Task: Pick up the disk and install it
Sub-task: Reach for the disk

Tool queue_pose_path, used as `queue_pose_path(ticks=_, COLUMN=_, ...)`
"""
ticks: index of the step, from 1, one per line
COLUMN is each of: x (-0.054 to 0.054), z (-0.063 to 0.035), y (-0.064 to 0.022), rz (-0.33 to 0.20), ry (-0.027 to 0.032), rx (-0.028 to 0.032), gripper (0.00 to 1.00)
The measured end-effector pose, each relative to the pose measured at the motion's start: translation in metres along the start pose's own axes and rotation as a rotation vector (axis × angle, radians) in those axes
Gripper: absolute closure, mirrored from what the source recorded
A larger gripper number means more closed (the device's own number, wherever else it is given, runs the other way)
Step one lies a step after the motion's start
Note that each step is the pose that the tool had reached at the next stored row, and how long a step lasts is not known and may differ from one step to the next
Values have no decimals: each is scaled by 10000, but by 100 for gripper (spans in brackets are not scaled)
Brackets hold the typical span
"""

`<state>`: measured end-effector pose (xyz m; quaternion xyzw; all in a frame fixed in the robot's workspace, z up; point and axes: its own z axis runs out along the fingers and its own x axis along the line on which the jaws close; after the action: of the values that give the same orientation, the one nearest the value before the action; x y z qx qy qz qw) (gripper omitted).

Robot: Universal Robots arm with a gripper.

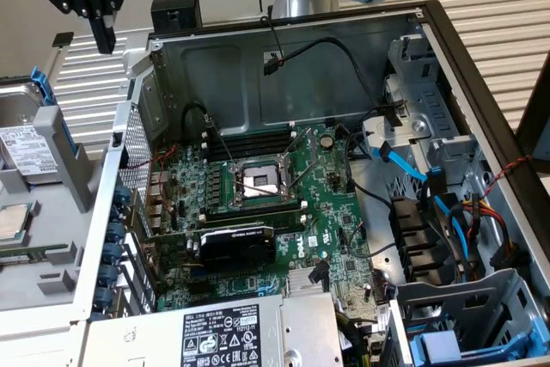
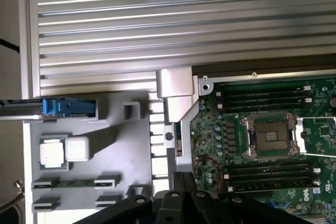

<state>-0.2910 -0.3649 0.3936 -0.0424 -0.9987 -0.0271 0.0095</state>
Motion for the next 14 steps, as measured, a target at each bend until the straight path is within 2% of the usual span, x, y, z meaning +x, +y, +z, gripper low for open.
queue_pose_path(ticks=2, x=79, z=6, y=7, rz=5, ry=73, rx=7, gripper=89)
queue_pose_path(ticks=4, x=135, z=16, y=41, rz=7, ry=122, rx=11, gripper=89)
queue_pose_path(ticks=9, x=287, z=32, y=126, rz=11, ry=203, rx=19, gripper=89)
queue_pose_path(ticks=14, x=514, z=42, y=118, rz=17, ry=300, rx=24, gripper=89)
